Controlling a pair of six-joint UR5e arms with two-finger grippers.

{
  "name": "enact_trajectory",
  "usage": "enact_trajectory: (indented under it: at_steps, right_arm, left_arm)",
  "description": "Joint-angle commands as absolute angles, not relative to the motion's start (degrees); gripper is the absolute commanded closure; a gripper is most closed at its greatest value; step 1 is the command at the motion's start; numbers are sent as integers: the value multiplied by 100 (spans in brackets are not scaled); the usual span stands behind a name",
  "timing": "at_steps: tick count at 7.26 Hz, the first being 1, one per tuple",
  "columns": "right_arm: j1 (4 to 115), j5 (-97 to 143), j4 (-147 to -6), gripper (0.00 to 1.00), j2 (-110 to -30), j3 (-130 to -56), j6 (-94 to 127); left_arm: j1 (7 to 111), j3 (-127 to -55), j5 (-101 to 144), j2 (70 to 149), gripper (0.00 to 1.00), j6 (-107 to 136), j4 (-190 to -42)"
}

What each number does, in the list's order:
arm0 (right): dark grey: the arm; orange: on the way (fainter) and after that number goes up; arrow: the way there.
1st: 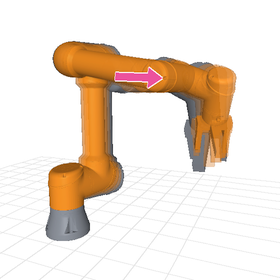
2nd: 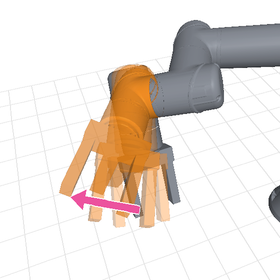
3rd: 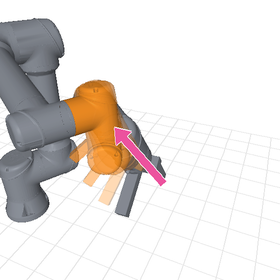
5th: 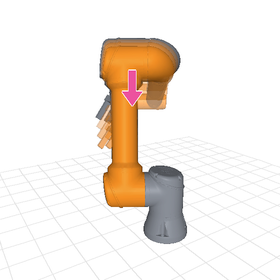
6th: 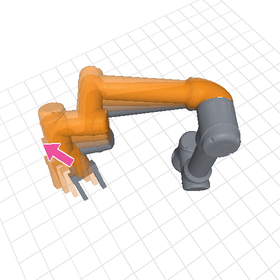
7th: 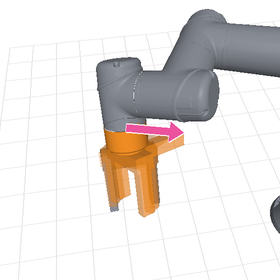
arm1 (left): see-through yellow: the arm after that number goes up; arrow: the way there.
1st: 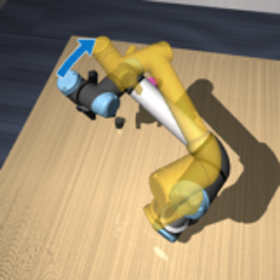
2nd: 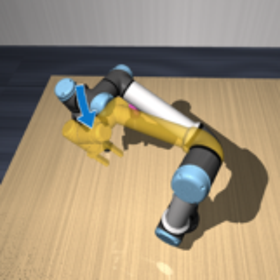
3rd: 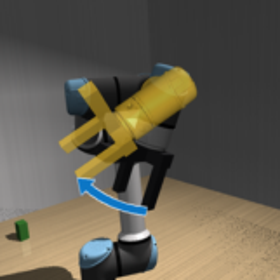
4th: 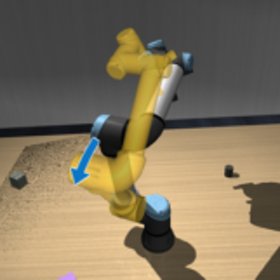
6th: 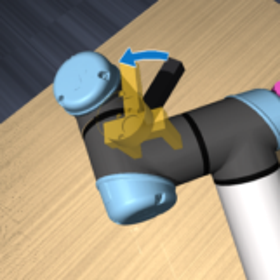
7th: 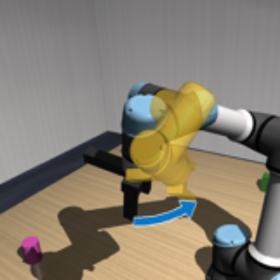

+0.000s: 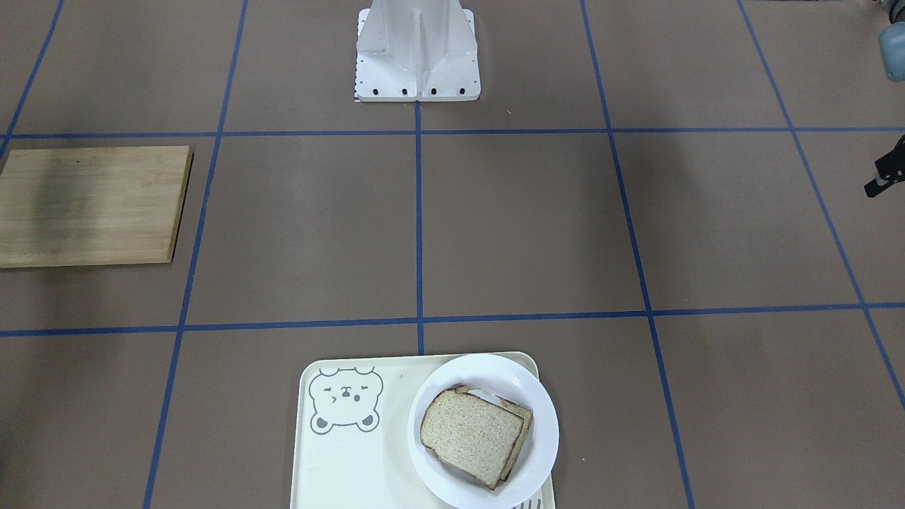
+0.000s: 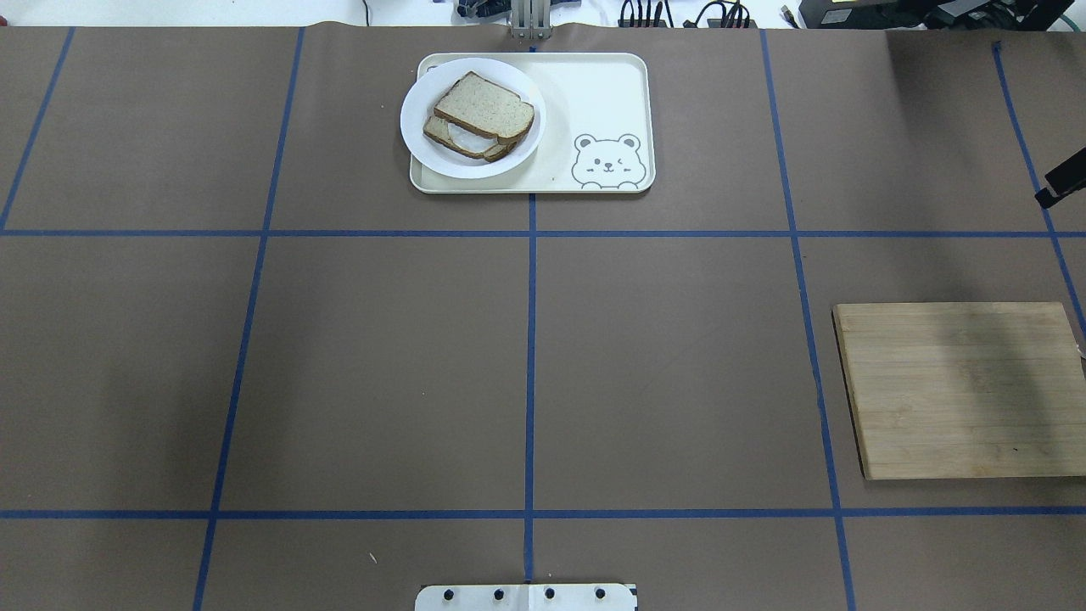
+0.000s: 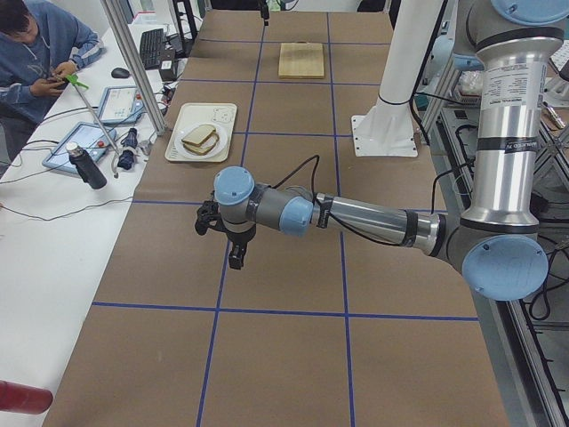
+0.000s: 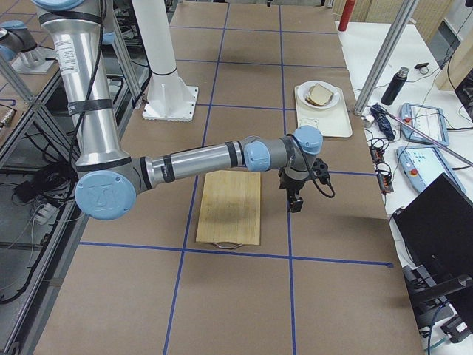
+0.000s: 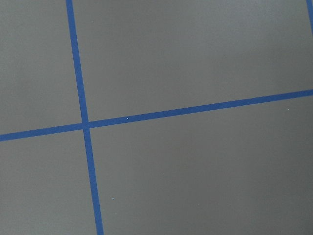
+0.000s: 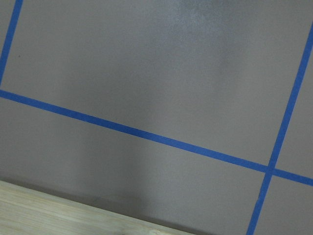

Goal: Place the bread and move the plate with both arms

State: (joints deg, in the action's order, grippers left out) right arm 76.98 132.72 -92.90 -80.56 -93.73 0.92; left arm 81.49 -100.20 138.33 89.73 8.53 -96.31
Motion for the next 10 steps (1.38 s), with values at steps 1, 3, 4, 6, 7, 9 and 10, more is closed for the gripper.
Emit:
enact_trajectory:
  at_steps: [1, 3, 4, 6, 7, 9, 10]
  right_arm:
    - [7690, 13271, -9290, 0, -8068, -9352, 97]
    - [7690, 13306, -9290, 0, -8077, -9343, 97]
    - [7690, 13315, -9299, 0, -8077, -9325, 97]
    - [7690, 13315, -9290, 0, -8077, -9334, 97]
    - [7690, 13315, -9290, 0, -8068, -9351, 97]
    - [7690, 13315, -9290, 0, -8060, -9334, 97]
    - [7682, 13315, -9290, 0, -8060, -9334, 97]
  left_arm:
    - [8147, -10037, 13834, 8982, 2, 844, -9650]
    - [8147, -10011, 14034, 8913, 2, 861, -9948]
    - [8147, -10011, 14132, 8912, 2, 870, -9958]
    - [8147, -10028, 14263, 8956, 2, 870, -9958]
    - [8147, -10020, 14291, 8965, 2, 879, -9949]
    - [8112, -9853, 14291, 8929, 2, 870, -10115]
    - [8112, -9896, 14300, 8921, 2, 879, -10134]
